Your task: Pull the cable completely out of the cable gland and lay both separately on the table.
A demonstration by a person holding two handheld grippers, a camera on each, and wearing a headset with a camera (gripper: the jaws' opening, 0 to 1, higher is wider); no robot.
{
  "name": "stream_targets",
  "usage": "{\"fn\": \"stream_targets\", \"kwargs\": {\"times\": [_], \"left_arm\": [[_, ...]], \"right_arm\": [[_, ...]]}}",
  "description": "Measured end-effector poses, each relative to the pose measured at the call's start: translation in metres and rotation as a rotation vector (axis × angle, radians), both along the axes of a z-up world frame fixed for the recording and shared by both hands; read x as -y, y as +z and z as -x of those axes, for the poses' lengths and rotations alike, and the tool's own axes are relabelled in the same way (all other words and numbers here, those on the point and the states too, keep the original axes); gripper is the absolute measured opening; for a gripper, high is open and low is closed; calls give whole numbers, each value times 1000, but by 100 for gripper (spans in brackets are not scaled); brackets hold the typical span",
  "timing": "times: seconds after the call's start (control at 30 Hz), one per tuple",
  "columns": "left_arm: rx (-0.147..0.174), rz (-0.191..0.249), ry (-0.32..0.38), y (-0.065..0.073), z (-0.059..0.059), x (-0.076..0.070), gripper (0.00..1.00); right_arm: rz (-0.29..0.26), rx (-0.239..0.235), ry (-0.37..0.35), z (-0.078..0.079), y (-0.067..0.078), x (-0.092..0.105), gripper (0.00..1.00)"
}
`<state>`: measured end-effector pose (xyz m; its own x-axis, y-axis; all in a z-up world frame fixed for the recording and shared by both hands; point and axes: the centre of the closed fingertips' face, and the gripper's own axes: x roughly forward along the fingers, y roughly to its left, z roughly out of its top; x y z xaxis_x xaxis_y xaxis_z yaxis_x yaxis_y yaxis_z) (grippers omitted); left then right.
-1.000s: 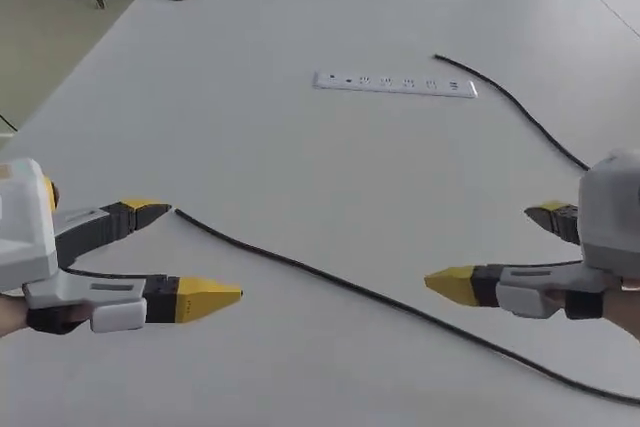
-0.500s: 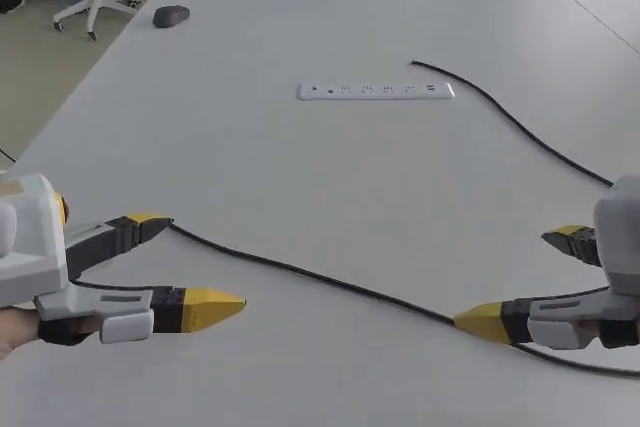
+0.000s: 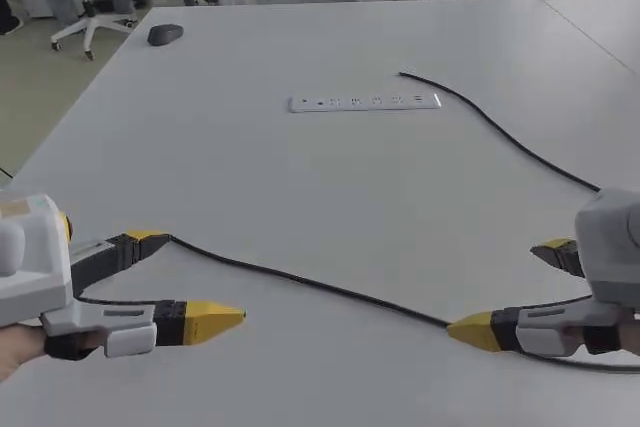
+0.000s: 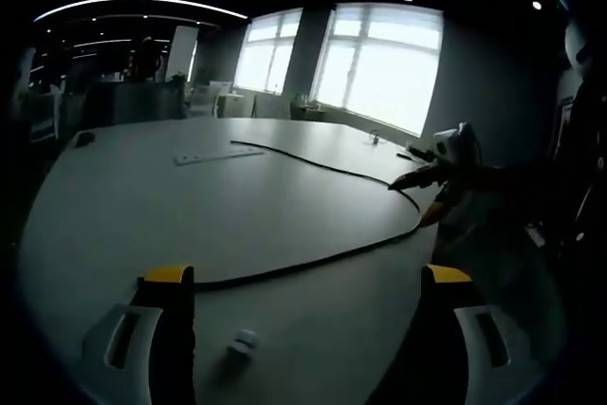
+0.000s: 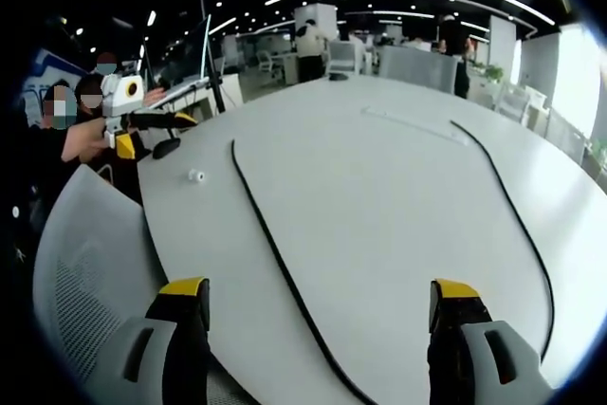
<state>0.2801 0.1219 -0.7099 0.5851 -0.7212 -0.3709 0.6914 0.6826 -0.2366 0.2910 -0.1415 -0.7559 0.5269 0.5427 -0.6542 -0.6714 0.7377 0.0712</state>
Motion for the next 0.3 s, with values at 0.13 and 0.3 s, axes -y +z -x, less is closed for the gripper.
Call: {"fn": "stream_targets", "kwargs": {"times": [0.13,0.3], "left_arm": [[6,-1,2,1,0,0,99],[-2,-3,6,0,1,-1,99]], "right_arm": [[-1,0,-1,2,0,1,98],[3,-2,9,4,1,1,97]]}}
